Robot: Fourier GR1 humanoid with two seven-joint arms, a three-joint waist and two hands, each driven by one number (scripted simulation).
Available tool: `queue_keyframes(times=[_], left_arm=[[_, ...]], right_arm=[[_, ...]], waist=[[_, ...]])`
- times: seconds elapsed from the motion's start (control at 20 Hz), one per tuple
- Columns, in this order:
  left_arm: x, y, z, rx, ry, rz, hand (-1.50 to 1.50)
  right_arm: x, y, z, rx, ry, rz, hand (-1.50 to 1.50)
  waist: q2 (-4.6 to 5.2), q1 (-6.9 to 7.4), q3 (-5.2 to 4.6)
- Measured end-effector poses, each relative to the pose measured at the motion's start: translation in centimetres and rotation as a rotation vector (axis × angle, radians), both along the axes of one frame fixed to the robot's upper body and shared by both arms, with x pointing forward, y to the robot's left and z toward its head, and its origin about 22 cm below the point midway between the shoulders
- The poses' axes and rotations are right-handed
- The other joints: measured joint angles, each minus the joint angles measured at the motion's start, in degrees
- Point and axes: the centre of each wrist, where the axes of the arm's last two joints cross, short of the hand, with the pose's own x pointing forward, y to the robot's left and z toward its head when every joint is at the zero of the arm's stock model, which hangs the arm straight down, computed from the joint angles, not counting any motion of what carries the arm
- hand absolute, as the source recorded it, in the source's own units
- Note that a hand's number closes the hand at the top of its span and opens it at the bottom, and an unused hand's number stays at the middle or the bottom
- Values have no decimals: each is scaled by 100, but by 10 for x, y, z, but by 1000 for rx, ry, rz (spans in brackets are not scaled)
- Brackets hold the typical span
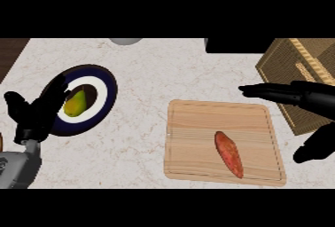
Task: Pick the sweet potato from the cutting board and place it in the basket
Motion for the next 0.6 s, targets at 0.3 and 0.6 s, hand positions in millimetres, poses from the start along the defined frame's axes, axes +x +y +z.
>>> queue_keyframes(times=[0.3,0.6], left_arm=[[1,0,7,-5,1,-5,0],[2,0,1,-5,5,-4,0]], right_arm=[[1,22,-63,91,26,-1,-150],[0,43,-101,80,47,14,-150]], waist=[[0,20,-1],[-6,0,-5]])
